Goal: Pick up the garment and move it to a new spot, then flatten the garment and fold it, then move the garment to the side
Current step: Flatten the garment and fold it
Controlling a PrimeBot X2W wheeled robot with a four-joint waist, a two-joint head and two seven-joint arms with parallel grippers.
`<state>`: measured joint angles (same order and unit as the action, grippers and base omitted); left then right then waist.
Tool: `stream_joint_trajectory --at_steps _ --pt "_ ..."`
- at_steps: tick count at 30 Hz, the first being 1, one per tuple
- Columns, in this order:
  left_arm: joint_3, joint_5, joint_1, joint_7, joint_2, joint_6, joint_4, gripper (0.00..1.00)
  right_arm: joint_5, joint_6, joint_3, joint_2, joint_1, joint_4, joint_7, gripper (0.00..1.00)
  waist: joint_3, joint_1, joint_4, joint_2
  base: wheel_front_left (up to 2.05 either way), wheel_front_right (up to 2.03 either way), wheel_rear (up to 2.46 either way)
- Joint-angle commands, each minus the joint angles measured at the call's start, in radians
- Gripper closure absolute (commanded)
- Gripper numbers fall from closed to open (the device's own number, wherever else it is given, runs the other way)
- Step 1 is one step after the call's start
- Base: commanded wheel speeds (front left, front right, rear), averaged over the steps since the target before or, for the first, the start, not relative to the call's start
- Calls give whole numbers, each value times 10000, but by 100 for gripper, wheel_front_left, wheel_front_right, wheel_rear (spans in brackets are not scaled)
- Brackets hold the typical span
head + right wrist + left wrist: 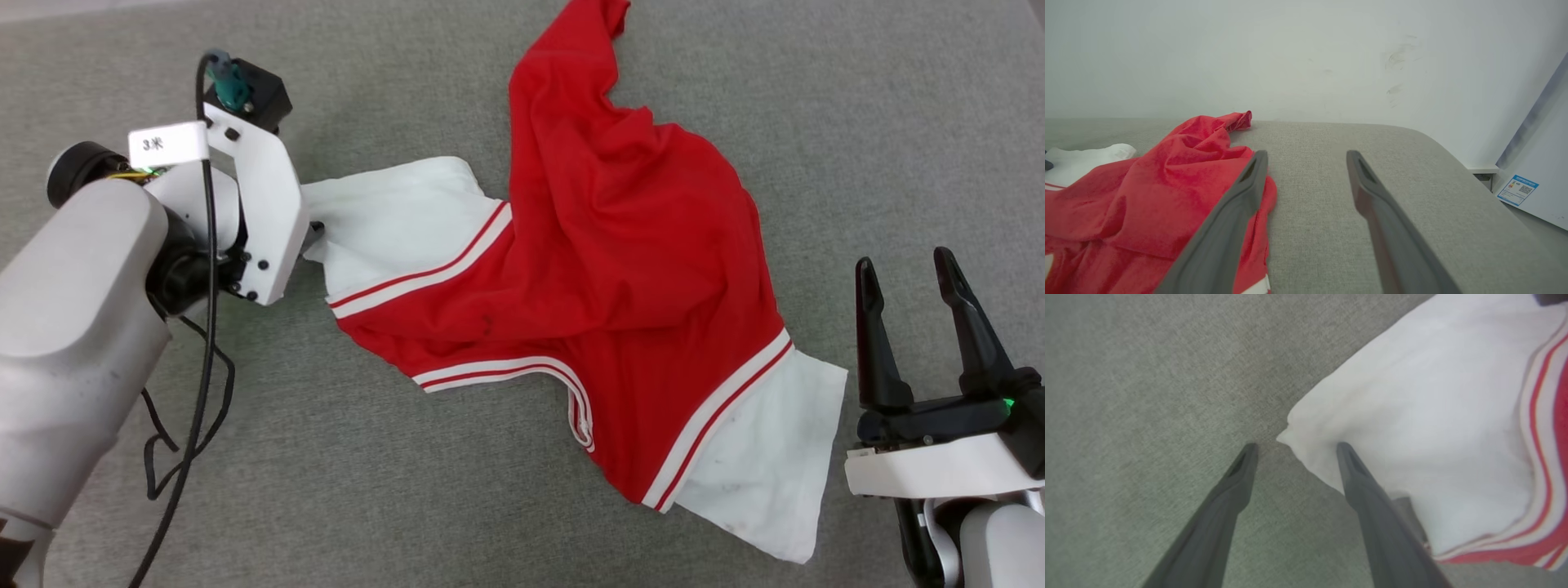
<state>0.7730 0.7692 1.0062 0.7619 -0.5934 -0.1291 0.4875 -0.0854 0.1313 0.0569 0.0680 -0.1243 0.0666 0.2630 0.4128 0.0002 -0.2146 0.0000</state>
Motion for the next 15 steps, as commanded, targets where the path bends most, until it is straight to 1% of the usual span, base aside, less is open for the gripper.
stream_joint_trajectory --at_steps 1,3,6,10,11,12,15 --pt "138 116 197 67 -26 -1 169 0 34 -11 -13 -56 -164 55 20 0 214 -2 -158 0 0 0 0" --pt "377 178 250 164 -13 -1 378 0 56 -11 0 -75 -218 64 20 0 320 -2 -200 0 0 0 0" --pt "969 308 167 596 -46 -1 669 0 61 -11 24 -93 -266 76 21 0 415 -2 -220 0 0 0 0" --pt "1703 689 -71 1036 -151 -13 722 0 103 -11 66 -111 -296 73 21 0 454 -2 -222 0 0 0 0" --pt "1809 748 -81 936 -189 -15 683 61 129 -11 74 -113 -295 67 21 0 444 -2 -209 0 0 0 0" --pt "1878 827 -81 771 -214 -17 671 100 169 -11 64 -115 -289 52 21 0 413 -2 -189 0 0 0 0" --pt "1931 804 112 128 -321 -7 660 100 204 -11 88 -8 -217 -11 22 0 245 -2 -65 0 0 0 0"
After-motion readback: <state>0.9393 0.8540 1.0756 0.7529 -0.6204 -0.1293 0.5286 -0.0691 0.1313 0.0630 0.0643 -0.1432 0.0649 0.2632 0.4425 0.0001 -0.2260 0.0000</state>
